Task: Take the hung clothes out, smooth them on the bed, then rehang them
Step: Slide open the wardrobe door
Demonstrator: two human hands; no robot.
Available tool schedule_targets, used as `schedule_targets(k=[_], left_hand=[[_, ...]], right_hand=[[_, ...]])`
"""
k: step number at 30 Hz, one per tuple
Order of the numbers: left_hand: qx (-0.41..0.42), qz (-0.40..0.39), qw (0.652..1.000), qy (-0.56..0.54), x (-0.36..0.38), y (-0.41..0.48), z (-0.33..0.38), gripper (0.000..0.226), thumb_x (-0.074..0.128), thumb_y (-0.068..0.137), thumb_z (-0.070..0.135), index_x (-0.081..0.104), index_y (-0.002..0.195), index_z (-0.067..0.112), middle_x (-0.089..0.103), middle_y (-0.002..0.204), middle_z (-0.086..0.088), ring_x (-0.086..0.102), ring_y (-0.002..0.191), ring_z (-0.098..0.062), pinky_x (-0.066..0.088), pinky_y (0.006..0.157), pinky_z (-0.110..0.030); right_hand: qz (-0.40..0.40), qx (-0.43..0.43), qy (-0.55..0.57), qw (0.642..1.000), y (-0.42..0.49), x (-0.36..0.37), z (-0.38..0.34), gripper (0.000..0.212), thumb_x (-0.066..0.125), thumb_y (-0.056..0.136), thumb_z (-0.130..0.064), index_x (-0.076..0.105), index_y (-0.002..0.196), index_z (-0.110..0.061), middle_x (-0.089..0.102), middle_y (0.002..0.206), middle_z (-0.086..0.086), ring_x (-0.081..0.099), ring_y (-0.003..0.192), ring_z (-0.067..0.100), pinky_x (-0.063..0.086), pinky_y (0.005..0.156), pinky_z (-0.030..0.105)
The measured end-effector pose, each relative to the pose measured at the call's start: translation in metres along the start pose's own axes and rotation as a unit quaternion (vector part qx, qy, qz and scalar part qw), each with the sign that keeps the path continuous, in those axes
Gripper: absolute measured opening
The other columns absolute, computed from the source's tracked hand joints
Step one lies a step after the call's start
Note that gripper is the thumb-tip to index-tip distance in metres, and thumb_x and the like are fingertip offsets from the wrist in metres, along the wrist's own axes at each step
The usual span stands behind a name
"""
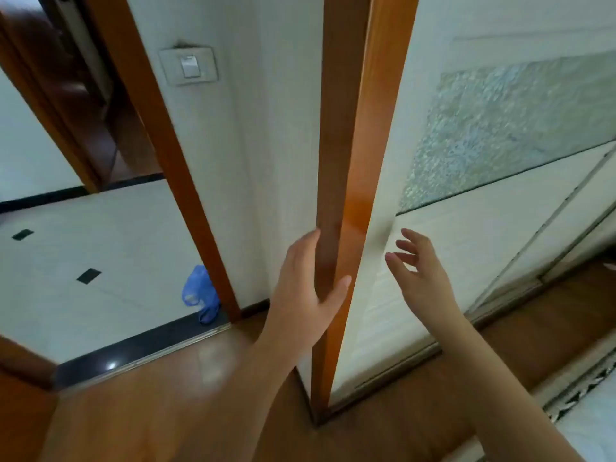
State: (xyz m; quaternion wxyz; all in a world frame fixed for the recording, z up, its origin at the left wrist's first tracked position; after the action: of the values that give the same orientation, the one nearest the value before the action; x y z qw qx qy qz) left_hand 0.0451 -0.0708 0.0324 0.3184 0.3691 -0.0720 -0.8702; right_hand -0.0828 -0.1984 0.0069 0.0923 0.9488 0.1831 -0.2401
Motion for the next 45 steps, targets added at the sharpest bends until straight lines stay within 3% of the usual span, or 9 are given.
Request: schedule_targets(k=[4,7,10,23,28,32,36,40,45], left_hand=[[0.052,0.053,0.997,-0.014,-0.004,0.031,0.017,0.074,0.049,0.078,0.057,0.010,0.137,0.036,0.027,0.151,0.002,0.028,0.138,-0.013,0.031,0.111,-0.034],[0.070,0.079,0.994,-0.041,0.006,0.041,0.017,0.082,0.039,0.077,0.071,0.011,0.142,0.030,0.033,0.147,-0.005,0.040,0.132,-0.021,0.044,0.104,-0.042],[0.086,0.118,0.988,-0.042,0.006,0.043,0.013,0.079,0.034,0.077,0.073,0.008,0.139,0.031,0.039,0.142,-0.010,0.049,0.123,-0.024,0.051,0.093,-0.044],[0.097,0.138,0.985,-0.018,0.005,0.046,0.008,0.077,0.037,0.079,0.069,0.017,0.138,0.023,0.044,0.137,-0.013,0.050,0.119,-0.024,0.052,0.091,-0.041],[0.126,0.211,0.969,0.025,-0.006,0.035,0.024,0.066,0.052,0.083,0.045,0.030,0.136,0.012,0.043,0.136,-0.014,0.041,0.126,-0.025,0.049,0.094,-0.047],[0.249,0.293,0.923,0.030,0.005,0.008,0.072,0.051,0.062,0.078,0.016,0.041,0.125,0.012,0.037,0.134,-0.013,0.038,0.128,-0.027,0.043,0.100,-0.044],[0.297,0.226,0.928,0.016,0.045,0.012,0.089,0.042,0.059,0.079,0.022,0.046,0.119,0.014,0.051,0.128,-0.004,0.045,0.121,-0.014,0.039,0.103,-0.026],[0.139,0.093,0.984,-0.069,0.108,0.069,0.074,0.065,0.050,0.078,0.046,0.030,0.135,0.020,0.048,0.137,-0.005,0.039,0.128,-0.010,0.037,0.104,-0.023],[0.064,-0.015,0.986,-0.155,0.169,0.143,0.089,0.085,0.068,0.074,0.042,0.025,0.142,0.015,0.037,0.145,-0.005,0.035,0.135,-0.018,0.031,0.111,-0.032]], right_hand=[[0.017,-0.006,0.004,1.000,0.010,0.010,-0.006,0.061,0.052,0.089,-0.036,0.025,0.142,-0.028,0.038,0.146,-0.001,0.043,0.129,0.017,0.041,0.101,0.035],[0.012,-0.022,0.004,1.000,0.020,0.021,-0.001,0.064,0.050,0.088,-0.043,0.022,0.144,-0.032,0.043,0.141,-0.001,0.043,0.128,0.016,0.042,0.104,0.039],[0.021,-0.037,-0.021,0.999,0.024,0.025,-0.002,0.069,0.049,0.087,-0.048,0.018,0.145,-0.031,0.044,0.139,0.001,0.045,0.127,0.017,0.039,0.098,0.029],[0.109,-0.022,-0.036,0.993,0.040,0.011,0.000,0.085,0.066,0.077,-0.044,0.023,0.145,-0.018,0.047,0.138,0.007,0.045,0.127,0.022,0.042,0.103,0.039],[0.132,-0.011,-0.043,0.990,0.051,-0.016,0.011,0.085,0.067,0.075,-0.048,0.027,0.144,-0.017,0.052,0.134,0.005,0.049,0.123,0.022,0.044,0.100,0.039],[0.122,0.008,-0.054,0.991,0.066,-0.047,0.020,0.076,0.070,0.073,-0.046,0.040,0.137,-0.019,0.057,0.130,0.003,0.053,0.118,0.021,0.044,0.096,0.034],[0.138,0.012,-0.081,0.987,0.081,-0.088,0.011,0.067,0.070,0.073,-0.045,0.048,0.127,-0.012,0.053,0.126,0.010,0.053,0.113,0.024,0.043,0.094,0.034],[0.195,-0.043,-0.058,0.978,0.099,-0.128,-0.033,0.063,0.069,0.073,-0.048,0.044,0.115,-0.007,0.053,0.111,0.004,0.056,0.098,0.020,0.040,0.075,0.026],[0.246,-0.035,-0.110,0.962,0.135,-0.145,-0.065,0.065,0.069,0.071,-0.048,0.035,0.107,-0.006,0.046,0.108,0.009,0.051,0.088,0.025,0.037,0.067,0.032]])
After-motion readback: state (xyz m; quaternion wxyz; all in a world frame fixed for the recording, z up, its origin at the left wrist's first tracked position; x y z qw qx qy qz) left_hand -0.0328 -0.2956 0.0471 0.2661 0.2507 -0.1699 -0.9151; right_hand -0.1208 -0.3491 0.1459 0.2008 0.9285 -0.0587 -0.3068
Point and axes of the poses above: each hand's wrist, its own y-axis towards the middle knuckle, its own x-axis out of the palm, z = x × y, the point moved 9 cm from there along y, towards the middle knuckle
